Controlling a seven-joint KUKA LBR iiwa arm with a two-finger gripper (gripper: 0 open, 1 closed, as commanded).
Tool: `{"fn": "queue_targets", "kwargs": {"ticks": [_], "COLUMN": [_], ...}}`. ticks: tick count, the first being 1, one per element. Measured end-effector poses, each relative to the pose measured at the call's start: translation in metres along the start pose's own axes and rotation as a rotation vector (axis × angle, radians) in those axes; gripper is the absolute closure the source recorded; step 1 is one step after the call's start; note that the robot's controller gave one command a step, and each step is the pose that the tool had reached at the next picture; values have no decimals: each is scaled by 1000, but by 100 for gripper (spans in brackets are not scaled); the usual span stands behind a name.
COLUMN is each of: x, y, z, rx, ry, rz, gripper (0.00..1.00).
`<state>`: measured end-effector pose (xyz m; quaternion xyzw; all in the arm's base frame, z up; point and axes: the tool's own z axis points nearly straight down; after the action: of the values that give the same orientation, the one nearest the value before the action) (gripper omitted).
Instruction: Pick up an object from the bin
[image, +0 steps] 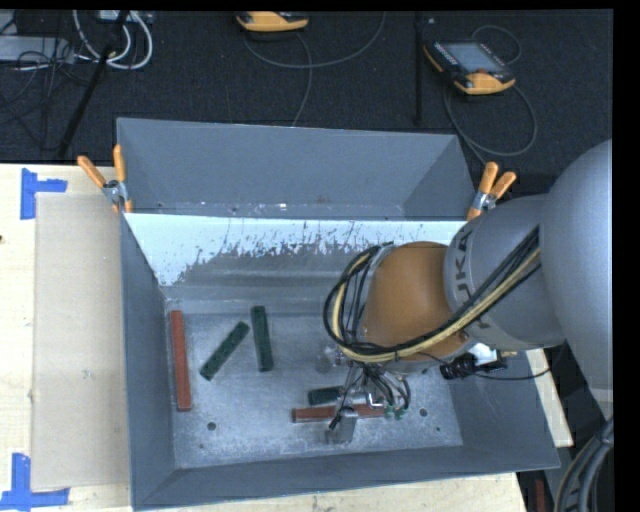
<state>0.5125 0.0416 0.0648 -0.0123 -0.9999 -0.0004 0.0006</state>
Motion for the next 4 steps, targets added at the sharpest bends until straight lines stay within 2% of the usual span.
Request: {"fn": "queue_targets", "kwargs": {"ticks": [2,3,4], "x": [0,0,0], "y": [0,1,1], "z": [0,0,-22], "rx": [0,0,-1], "ry": [0,-1,-2], "rz": [4,5,6], "gripper": [0,100,100]}}
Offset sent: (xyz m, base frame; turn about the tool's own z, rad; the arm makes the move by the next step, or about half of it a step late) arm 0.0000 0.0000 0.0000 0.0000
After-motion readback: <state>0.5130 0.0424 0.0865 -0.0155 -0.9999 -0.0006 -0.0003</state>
